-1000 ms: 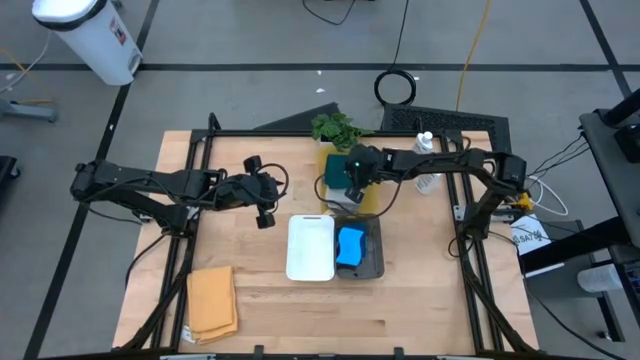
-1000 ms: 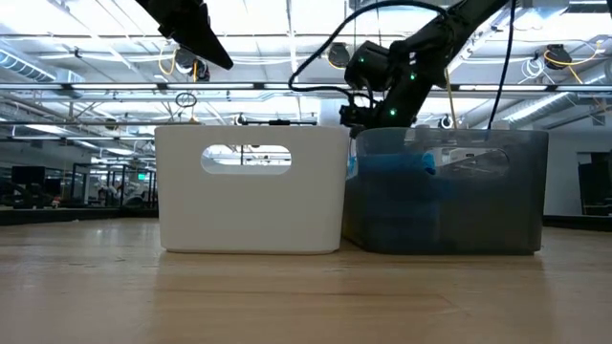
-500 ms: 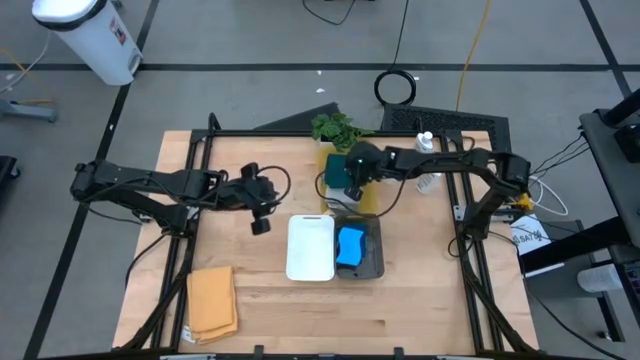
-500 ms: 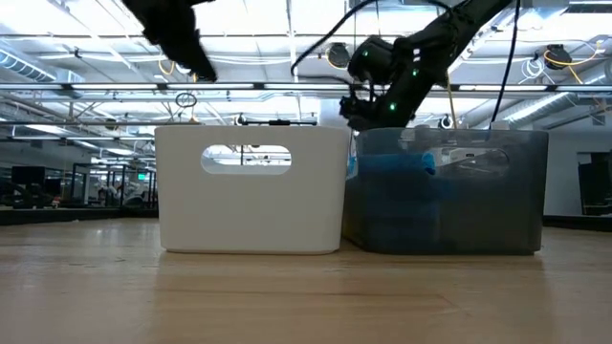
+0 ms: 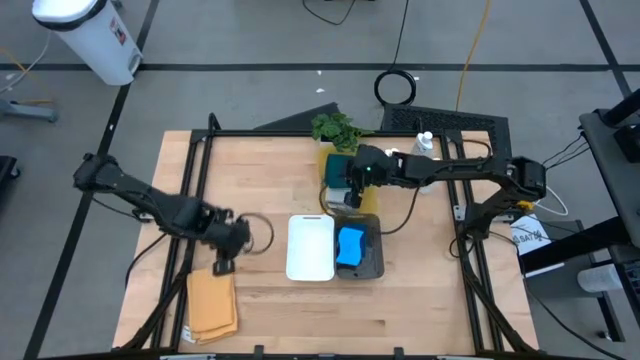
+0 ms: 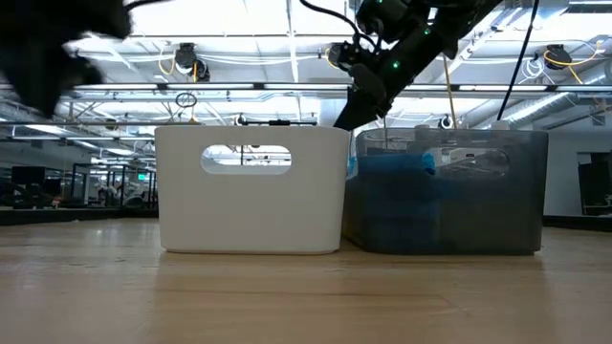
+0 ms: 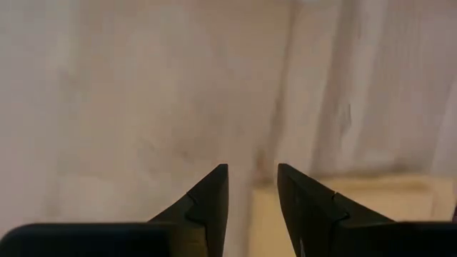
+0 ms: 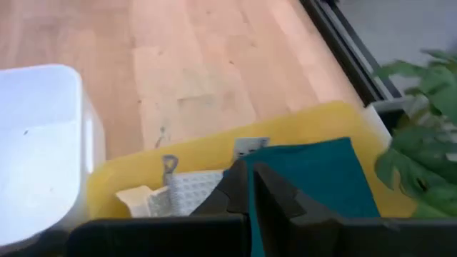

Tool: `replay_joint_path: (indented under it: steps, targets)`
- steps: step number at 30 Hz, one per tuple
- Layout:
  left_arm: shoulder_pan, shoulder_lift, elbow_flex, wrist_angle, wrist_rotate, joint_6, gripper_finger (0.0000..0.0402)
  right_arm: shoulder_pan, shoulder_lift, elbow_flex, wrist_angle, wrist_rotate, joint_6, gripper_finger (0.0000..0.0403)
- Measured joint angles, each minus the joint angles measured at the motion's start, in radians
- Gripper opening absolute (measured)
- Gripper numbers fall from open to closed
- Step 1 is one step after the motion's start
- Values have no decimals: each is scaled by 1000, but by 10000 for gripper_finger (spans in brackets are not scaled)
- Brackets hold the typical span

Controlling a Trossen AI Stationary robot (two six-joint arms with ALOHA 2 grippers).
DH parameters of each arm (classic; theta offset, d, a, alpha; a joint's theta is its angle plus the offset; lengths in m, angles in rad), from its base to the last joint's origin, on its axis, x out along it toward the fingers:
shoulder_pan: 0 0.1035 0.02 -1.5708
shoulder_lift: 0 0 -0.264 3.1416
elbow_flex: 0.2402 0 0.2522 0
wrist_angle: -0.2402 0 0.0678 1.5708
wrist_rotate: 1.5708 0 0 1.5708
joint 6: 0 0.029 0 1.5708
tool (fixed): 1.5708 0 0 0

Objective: Pick & Place Kitchen Items
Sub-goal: Put the light orange microfiber into the yellow bin

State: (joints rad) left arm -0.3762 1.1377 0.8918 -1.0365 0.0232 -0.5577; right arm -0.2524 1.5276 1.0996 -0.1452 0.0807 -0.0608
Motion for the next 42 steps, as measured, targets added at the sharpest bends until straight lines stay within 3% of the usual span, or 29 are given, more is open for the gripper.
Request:
replay_joint_path:
  steps: [3,8,10,12,17,21,28,37,42]
  targets:
    - [-97,1,-102,77,67,-114,124,12,0,0,7,0,-36,0]
    - [-252,1,-280,377,328,-378,124,13,0,0,39,1,-64,0]
    - [-320,1,-326,489,379,-484,124,13,0,0,73,1,-64,0]
    - [-393,1,-351,571,364,-549,124,12,0,0,107,1,-74,0]
    - [-536,20,-390,599,169,-700,124,12,0,0,150,1,-120,0]
    - [-593,66,-406,600,154,-788,124,12,0,0,158,1,-120,0]
    - [-583,145,-402,606,106,-706,124,12,0,0,157,1,-115,0]
    - [-465,169,-406,616,-156,-434,124,12,0,0,163,1,-108,0]
    - [-380,170,-402,657,-170,-278,124,12,0,0,163,0,-108,0]
